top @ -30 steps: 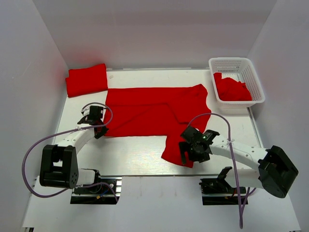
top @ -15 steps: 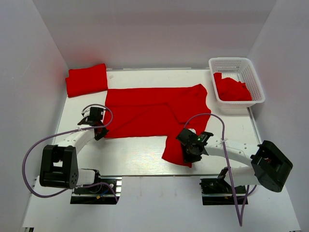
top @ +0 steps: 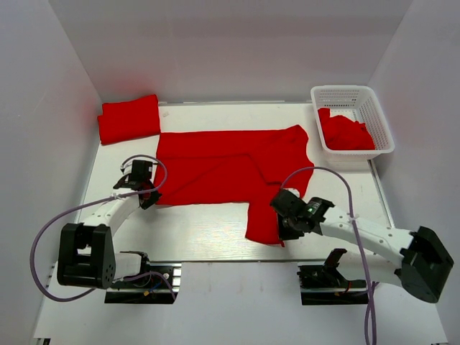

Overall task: Fold and stack the t-shirts
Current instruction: Grap the side of the flattened tshirt closest away from the robot with both arms, then fold the other side of the tshirt into a rectangle

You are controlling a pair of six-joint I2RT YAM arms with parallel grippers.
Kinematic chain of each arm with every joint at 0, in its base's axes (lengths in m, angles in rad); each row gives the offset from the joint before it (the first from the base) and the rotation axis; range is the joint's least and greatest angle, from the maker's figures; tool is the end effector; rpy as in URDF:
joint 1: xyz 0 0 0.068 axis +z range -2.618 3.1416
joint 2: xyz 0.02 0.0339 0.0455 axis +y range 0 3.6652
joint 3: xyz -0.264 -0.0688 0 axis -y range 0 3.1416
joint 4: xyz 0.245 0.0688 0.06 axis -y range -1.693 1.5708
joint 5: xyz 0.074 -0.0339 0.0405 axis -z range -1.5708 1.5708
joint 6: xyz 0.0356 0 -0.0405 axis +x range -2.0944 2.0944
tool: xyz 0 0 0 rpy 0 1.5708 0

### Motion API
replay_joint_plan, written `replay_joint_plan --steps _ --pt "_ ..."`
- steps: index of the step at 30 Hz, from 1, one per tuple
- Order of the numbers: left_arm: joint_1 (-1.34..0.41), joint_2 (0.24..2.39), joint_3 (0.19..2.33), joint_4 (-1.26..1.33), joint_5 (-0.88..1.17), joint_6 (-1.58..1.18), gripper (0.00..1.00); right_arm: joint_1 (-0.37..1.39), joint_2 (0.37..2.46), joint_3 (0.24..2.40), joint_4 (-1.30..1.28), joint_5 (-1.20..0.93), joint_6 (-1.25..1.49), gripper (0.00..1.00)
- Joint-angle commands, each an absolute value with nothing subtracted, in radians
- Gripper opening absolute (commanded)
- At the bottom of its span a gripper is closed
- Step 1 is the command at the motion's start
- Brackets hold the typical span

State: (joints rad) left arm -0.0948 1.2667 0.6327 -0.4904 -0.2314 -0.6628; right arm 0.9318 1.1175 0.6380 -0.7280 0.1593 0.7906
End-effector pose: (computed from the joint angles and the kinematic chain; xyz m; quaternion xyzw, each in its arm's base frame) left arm 0.2206 -0.0128 0.1706 -0.2959 0.9227 0.0233 0.2459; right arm 0.1168 0.1477 0.1890 -0.0548 0.9790 0.0856 0.1767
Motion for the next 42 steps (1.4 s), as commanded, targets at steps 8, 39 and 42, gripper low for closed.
replay_joint_plan --steps 8,39,42 --pt "-0.098 1.238 0.706 -0.528 -0.195 -0.680 0.00 0.914 1.086 0.830 -0.709 0.443 0.785 0.00" --pt "-0.089 1.607 1.124 -0.565 -0.311 -0.652 0.00 0.535 1.382 1.252 -0.658 0.695 0.623 0.00" --pt "-0.089 1.649 1.169 -0.554 -0.324 -0.643 0.00 0.516 1.417 1.267 -0.627 0.683 0.614 0.00"
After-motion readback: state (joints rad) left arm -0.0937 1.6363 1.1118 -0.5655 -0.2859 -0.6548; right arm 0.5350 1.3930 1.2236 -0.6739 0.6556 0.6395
